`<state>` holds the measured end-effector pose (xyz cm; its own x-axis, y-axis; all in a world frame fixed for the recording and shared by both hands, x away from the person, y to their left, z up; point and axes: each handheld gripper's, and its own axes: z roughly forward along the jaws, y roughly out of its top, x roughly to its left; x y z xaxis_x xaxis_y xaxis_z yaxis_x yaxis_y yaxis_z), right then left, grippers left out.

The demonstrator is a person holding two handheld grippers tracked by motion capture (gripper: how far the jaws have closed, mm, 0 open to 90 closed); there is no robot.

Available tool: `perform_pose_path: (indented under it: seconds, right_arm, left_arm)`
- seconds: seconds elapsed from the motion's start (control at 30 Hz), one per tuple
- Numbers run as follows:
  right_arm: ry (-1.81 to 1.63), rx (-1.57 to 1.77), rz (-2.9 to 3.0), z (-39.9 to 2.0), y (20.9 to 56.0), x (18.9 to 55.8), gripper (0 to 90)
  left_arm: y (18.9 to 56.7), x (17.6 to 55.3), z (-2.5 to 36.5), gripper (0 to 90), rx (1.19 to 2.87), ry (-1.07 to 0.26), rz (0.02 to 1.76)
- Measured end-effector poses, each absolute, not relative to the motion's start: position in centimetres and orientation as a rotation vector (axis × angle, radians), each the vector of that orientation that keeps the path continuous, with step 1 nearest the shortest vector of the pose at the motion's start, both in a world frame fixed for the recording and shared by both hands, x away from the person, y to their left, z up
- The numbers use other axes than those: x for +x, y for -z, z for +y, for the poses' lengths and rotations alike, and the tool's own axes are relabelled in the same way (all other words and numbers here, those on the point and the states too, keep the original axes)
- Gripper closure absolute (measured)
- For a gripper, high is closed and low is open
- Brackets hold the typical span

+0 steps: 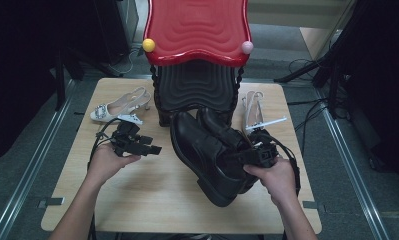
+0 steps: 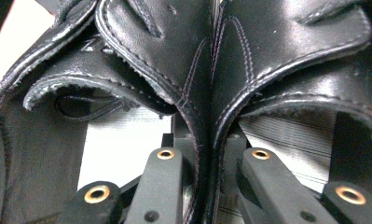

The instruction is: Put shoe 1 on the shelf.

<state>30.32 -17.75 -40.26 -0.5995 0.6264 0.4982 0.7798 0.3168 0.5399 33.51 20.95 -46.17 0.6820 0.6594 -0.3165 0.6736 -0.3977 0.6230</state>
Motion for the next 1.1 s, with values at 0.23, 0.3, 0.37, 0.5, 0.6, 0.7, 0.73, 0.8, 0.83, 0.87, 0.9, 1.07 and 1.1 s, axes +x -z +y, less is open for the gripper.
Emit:
perform_pose_path:
  seconds: [0.23,0.3,0.37,0.5,0.6,0.7,0.73,0.8,0.83,0.87,0.9,1.07,1.1]
  right_arm:
    - [1.231,-1.327,-2.361,-17.4,38.1,31.6,83.0]
    - [1.251,-1.337,-2.347,-17.1,37.7,32.4,83.0]
    - [1.259,-1.348,-2.331,-16.7,37.2,33.4,83.0]
    - [1.279,-1.361,-2.328,-15.6,36.3,35.5,83.0]
    - [1.299,-1.378,-2.316,-15.1,36.1,36.3,83.0]
    - [1.333,-1.411,-2.291,-14.6,35.9,37.5,83.0]
    - [1.356,-1.434,-2.282,-14.2,35.7,38.1,82.9]
    - [1.375,-1.454,-2.270,-13.9,35.5,38.5,82.9]
    - [1.375,-1.454,-2.270,-13.9,35.5,38.5,82.9]
    - [1.390,-1.491,-2.278,-13.5,35.4,38.9,82.9]
    - [1.390,-1.491,-2.278,-13.5,35.4,38.9,82.9]
    - [1.407,-1.605,-2.304,-12.8,35.5,40.0,82.9]
    - [1.413,-1.661,-2.311,-12.6,35.9,40.6,82.9]
  left_arm:
    - [46.3,33.5,20.7,36.9,2.144,0.033,1.011]
    - [46.3,33.5,20.7,36.9,2.145,0.031,1.012]
    - [46.4,33.5,20.6,36.9,2.154,0.026,1.013]
    - [46.5,33.6,20.5,36.9,2.164,0.032,1.004]
    - [46.5,33.5,20.4,36.9,2.165,0.032,0.999]
    - [46.5,33.5,20.4,36.9,2.162,0.031,0.997]
    - [46.6,33.6,20.4,36.9,2.162,0.038,0.994]
    - [46.6,33.6,20.5,36.9,2.158,0.044,0.997]
    - [46.6,33.6,20.5,36.9,2.157,0.047,1.001]
    - [46.6,33.6,20.5,36.9,2.156,0.044,0.997]
    - [46.6,33.6,20.5,36.9,2.156,0.044,0.997]
    - [46.5,33.5,20.5,36.9,2.152,0.039,0.993]
    - [46.5,33.6,20.6,36.9,2.152,0.039,0.993]
